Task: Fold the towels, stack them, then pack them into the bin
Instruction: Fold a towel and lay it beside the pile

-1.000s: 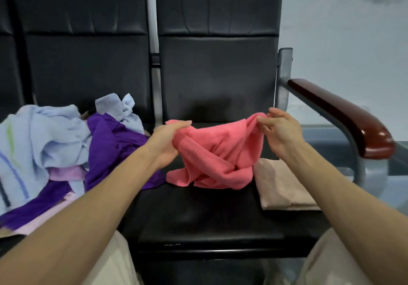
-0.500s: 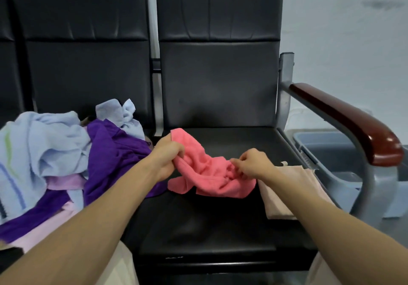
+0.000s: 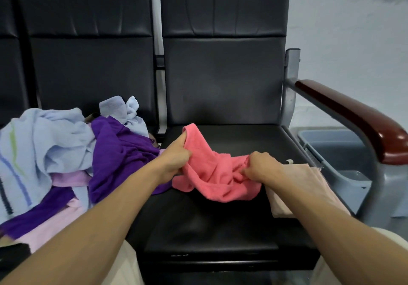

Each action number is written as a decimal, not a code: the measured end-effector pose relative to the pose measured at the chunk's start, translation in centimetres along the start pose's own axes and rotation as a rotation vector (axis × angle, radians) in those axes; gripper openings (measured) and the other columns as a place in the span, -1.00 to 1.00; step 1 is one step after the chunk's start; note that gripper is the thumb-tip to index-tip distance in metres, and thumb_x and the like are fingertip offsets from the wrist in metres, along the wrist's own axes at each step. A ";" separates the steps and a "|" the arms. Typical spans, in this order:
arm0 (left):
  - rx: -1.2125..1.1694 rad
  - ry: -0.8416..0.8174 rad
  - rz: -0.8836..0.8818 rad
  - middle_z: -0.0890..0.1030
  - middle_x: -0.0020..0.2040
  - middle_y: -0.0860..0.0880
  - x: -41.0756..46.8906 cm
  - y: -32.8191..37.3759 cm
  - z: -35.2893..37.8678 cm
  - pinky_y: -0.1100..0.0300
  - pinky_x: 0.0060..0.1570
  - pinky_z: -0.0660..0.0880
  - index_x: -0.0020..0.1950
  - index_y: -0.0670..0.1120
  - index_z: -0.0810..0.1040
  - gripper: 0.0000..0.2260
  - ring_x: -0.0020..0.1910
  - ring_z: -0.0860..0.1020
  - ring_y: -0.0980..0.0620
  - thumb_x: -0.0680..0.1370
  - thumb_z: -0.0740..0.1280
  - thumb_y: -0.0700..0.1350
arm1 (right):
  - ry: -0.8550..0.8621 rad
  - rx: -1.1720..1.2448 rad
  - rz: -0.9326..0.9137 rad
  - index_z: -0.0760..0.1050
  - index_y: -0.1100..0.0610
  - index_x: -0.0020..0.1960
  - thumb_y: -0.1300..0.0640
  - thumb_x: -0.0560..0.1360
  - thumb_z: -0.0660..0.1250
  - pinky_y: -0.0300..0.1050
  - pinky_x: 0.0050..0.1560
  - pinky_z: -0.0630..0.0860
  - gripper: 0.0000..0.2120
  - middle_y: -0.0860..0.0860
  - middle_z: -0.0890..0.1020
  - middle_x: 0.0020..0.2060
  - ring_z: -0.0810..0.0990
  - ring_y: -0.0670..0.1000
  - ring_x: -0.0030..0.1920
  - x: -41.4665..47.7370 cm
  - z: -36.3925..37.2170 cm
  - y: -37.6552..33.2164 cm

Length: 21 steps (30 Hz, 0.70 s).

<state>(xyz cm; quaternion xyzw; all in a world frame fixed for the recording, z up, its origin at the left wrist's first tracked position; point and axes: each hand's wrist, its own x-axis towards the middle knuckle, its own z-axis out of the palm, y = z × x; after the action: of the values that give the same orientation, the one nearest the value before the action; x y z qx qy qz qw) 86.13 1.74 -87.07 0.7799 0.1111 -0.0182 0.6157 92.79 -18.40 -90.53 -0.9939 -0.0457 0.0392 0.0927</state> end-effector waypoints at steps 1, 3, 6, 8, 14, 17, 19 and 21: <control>-0.050 0.019 -0.001 0.54 0.08 0.07 0.0 0.1 0.0 0.01 -0.09 0.56 0.45 0.25 0.22 -0.37 0.07 0.56 -0.08 0.58 -0.04 -0.38 | 0.060 0.030 -0.013 0.54 0.13 0.10 -0.04 0.46 0.30 -0.10 -0.11 0.38 -0.69 0.13 0.60 0.07 0.58 0.19 0.08 0.0 -0.3 -0.2; -0.147 0.071 0.006 0.58 0.04 0.02 0.1 0.3 -0.2 0.06 -0.20 0.58 0.41 0.16 0.31 -0.39 -0.07 0.59 -0.04 0.54 -0.07 -0.41 | 0.172 0.174 -0.041 0.55 0.07 0.04 -0.03 0.49 0.27 -0.08 -0.10 0.38 -0.77 0.15 0.60 0.03 0.58 0.21 0.06 0.3 -1.3 -0.5; -0.252 0.187 0.038 0.60 -0.02 0.00 0.4 0.3 -0.7 0.22 -0.36 0.52 0.36 0.07 0.39 -0.39 -0.17 0.58 0.03 0.48 -0.08 -0.43 | 0.334 0.525 -0.050 0.52 0.01 -0.14 -0.04 0.48 0.29 -0.07 -0.06 0.47 -0.86 0.10 0.65 -0.10 0.60 0.17 -0.02 1.3 -3.3 -0.2; -0.323 0.247 0.068 0.62 0.06 -0.03 0.6 0.3 -1.1 0.20 -0.21 0.56 0.33 0.03 0.43 -0.41 -0.08 0.59 0.01 0.47 -0.07 -0.44 | 0.465 0.702 -0.010 0.52 0.01 -0.19 -0.03 0.46 0.30 -0.09 -0.09 0.49 -0.87 0.04 0.65 -0.20 0.61 0.13 -0.08 1.8 -4.4 0.7; -0.330 0.285 0.089 0.62 -0.10 -0.01 -0.1 0.7 -1.4 0.33 -0.45 0.48 0.13 -0.02 0.54 -0.50 -0.22 0.55 0.07 0.49 -0.05 -0.43 | 0.630 0.830 0.005 0.67 0.01 -0.12 0.01 0.45 0.34 0.00 -0.02 0.59 -0.85 -0.03 0.69 -0.21 0.65 0.05 -0.13 1.6 -6.1 2.5; -0.304 0.290 0.073 0.59 -0.14 -0.01 -0.1 0.6 -1.2 0.37 -0.50 0.44 0.13 -0.03 0.52 -0.52 -0.26 0.52 0.09 0.49 -0.04 -0.42 | 0.595 0.839 0.033 0.58 0.06 -0.20 -0.01 0.47 0.26 0.12 -0.06 0.61 -0.80 0.02 0.67 -0.30 0.66 0.13 -0.23 1.8 -5.8 2.6; -0.296 0.283 0.058 0.59 -0.09 -0.03 0.0 0.5 -1.3 0.31 -0.43 0.47 0.18 -0.03 0.50 -0.52 -0.22 0.53 0.08 0.50 -0.03 -0.42 | 0.394 0.803 0.027 0.56 0.17 -0.27 0.01 0.50 0.24 0.10 -0.16 0.64 -0.70 0.07 0.65 -0.42 0.65 0.11 -0.38 1.4 -5.1 2.2; -0.290 0.270 0.045 0.59 -0.06 -0.04 0.1 0.3 -1.4 0.24 -0.31 0.48 0.20 -0.02 0.49 -0.53 -0.17 0.54 0.06 0.50 -0.02 -0.42 | 0.128 0.773 0.013 0.57 0.22 -0.32 0.03 0.53 0.24 -0.04 -0.30 0.64 -0.65 0.10 0.65 -0.44 0.62 0.05 -0.47 0.7 -4.3 1.2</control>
<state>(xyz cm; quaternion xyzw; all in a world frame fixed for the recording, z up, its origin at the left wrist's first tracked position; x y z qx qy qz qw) 86.17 3.00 -86.45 0.6805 0.1767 0.1165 0.7015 93.95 -20.27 -86.61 -0.8864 -0.0153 -0.0080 0.4627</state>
